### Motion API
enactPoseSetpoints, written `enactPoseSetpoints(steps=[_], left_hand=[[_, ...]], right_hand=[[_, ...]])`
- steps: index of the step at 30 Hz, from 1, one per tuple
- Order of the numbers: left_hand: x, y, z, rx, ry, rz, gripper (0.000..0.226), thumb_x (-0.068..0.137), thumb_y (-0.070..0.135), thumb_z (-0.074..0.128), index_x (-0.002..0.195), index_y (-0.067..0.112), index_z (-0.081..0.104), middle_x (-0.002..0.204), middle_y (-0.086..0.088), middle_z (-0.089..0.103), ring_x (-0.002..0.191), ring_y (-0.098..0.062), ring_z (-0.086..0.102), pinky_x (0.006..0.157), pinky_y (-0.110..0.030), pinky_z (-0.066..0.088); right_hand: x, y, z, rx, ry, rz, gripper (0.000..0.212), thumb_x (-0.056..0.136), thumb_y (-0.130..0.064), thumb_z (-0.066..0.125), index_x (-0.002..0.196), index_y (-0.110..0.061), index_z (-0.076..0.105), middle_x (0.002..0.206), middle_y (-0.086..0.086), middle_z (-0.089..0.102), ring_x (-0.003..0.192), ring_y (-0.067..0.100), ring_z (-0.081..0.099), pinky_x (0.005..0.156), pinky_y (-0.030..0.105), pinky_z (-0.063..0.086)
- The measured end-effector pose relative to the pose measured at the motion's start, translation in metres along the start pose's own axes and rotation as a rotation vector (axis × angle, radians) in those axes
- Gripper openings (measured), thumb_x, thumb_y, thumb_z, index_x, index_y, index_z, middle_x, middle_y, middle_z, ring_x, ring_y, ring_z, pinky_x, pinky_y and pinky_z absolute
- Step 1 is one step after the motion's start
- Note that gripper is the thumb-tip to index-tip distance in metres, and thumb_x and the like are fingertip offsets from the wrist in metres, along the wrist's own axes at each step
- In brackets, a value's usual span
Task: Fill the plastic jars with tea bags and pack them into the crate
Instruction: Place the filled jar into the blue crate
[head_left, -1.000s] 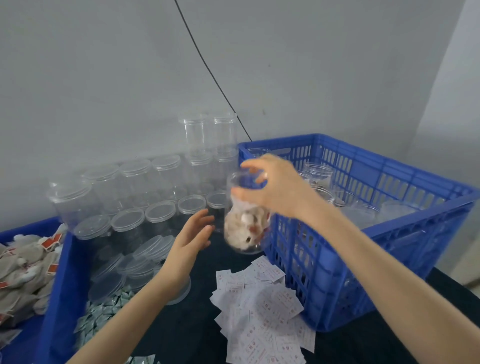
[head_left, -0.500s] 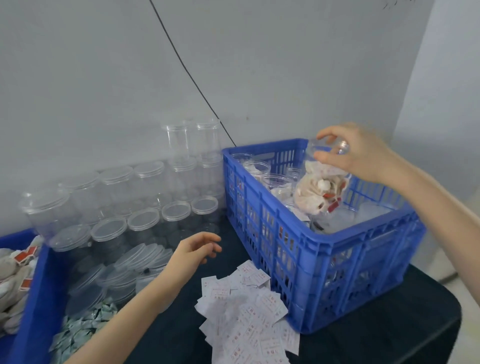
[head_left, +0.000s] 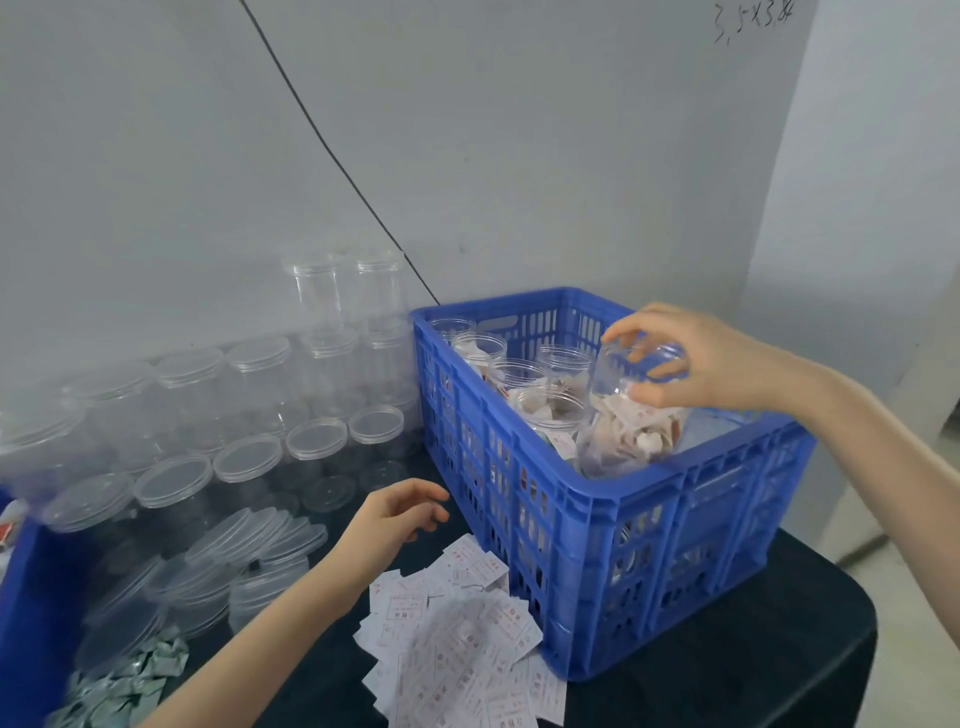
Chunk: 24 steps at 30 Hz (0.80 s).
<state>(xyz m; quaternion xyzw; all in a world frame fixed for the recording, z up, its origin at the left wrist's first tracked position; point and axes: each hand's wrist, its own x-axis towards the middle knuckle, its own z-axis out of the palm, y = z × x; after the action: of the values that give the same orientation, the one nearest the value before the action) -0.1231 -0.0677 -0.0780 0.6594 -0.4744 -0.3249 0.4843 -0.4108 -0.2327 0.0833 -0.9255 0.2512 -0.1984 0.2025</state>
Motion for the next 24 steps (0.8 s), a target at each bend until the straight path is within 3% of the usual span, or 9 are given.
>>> enactPoseSetpoints(steps=[4,7,10,13,16,19,24], left_hand=[[-0.001,-0.001,0.005,-0.005,-0.015,-0.016,0.019,0.095,0.009,0.053,0.095,0.022,0.068,0.084,0.004,0.072,0.073,-0.002,0.063,0.073,-0.020,0.046],[-0.001,-0.001,0.006,0.003,-0.021,-0.026,0.019,0.095,0.010,0.053,0.095,0.022,0.068,0.084,0.005,0.072,0.074,-0.002,0.063,0.073,-0.019,0.047],[-0.001,-0.003,0.005,0.013,-0.023,-0.036,0.020,0.095,0.009,0.053,0.095,0.022,0.068,0.084,0.005,0.072,0.074,-0.002,0.063,0.073,-0.019,0.047],[-0.001,-0.004,0.003,0.016,-0.010,-0.044,0.019,0.095,0.010,0.053,0.095,0.023,0.068,0.085,0.006,0.073,0.073,-0.001,0.063,0.074,-0.020,0.047],[-0.001,-0.007,0.002,0.018,-0.011,-0.055,0.019,0.094,0.011,0.053,0.095,0.024,0.068,0.085,0.006,0.073,0.074,-0.001,0.063,0.074,-0.019,0.047],[0.000,-0.009,-0.001,0.031,-0.017,-0.073,0.022,0.094,0.010,0.052,0.095,0.025,0.067,0.085,0.007,0.072,0.073,0.000,0.063,0.071,-0.017,0.046],[0.001,-0.010,-0.015,0.022,0.010,-0.103,0.023,0.091,0.006,0.051,0.093,0.023,0.067,0.080,0.010,0.072,0.069,0.002,0.060,0.067,-0.015,0.045]], right_hand=[[0.009,0.008,0.024,-0.164,-0.225,0.046,0.047,0.080,-0.041,0.076,0.119,-0.044,0.050,0.119,-0.026,0.047,0.112,-0.002,0.050,0.092,0.018,0.044],[0.010,0.010,0.044,-0.182,-0.330,0.082,0.056,0.078,-0.053,0.074,0.124,-0.044,0.044,0.124,-0.026,0.044,0.111,-0.004,0.048,0.085,0.014,0.042],[0.011,0.012,0.053,-0.178,-0.392,0.156,0.068,0.081,-0.058,0.069,0.135,-0.036,0.035,0.132,-0.021,0.038,0.114,0.002,0.047,0.086,0.018,0.039],[0.012,0.009,0.051,-0.193,-0.467,0.228,0.066,0.083,-0.061,0.067,0.129,-0.035,0.028,0.129,-0.016,0.038,0.099,0.002,0.053,0.075,0.020,0.042],[0.014,0.007,0.050,-0.218,-0.499,0.260,0.063,0.084,-0.060,0.065,0.127,-0.032,0.029,0.132,-0.011,0.040,0.108,0.009,0.054,0.083,0.025,0.047],[0.013,0.005,0.048,-0.226,-0.486,0.258,0.063,0.081,-0.067,0.063,0.126,-0.036,0.034,0.133,-0.016,0.040,0.112,0.005,0.049,0.085,0.022,0.041],[0.016,-0.001,0.041,-0.271,-0.457,0.274,0.079,0.059,-0.087,0.048,0.122,-0.040,0.046,0.128,-0.018,0.053,0.116,0.005,0.049,0.102,0.033,0.042]])
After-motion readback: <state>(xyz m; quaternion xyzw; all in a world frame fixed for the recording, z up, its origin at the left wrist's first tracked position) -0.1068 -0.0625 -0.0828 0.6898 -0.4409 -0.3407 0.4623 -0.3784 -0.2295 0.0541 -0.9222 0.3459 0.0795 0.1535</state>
